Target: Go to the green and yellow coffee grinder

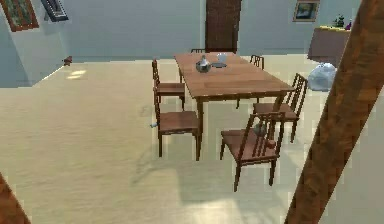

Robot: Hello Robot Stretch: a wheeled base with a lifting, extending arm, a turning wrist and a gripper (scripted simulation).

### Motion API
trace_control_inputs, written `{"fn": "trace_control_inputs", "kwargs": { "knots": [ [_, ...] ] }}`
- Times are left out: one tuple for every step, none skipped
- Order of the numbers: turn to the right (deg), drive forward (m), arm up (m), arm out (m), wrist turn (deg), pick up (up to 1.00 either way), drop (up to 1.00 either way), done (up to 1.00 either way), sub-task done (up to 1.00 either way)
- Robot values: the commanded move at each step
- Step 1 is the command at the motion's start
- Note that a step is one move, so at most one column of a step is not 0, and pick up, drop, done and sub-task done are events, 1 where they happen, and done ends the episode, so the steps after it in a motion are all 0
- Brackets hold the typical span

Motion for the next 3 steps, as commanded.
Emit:
{"fn": "trace_control_inputs", "kwargs": {
  "knots": [
    [0.0, 0.65, 0.00, 0.00, 0.0, 0.00, 0.00, 0.00, 0.00],
    [-33.0, 0.00, 0.00, 0.00, 0.0, 0.00, 0.00, 0.00, 0.00],
    [0.0, 1.00, 0.00, 0.00, 0.0, 0.00, 0.00, 0.00, 0.00]
  ]
}}
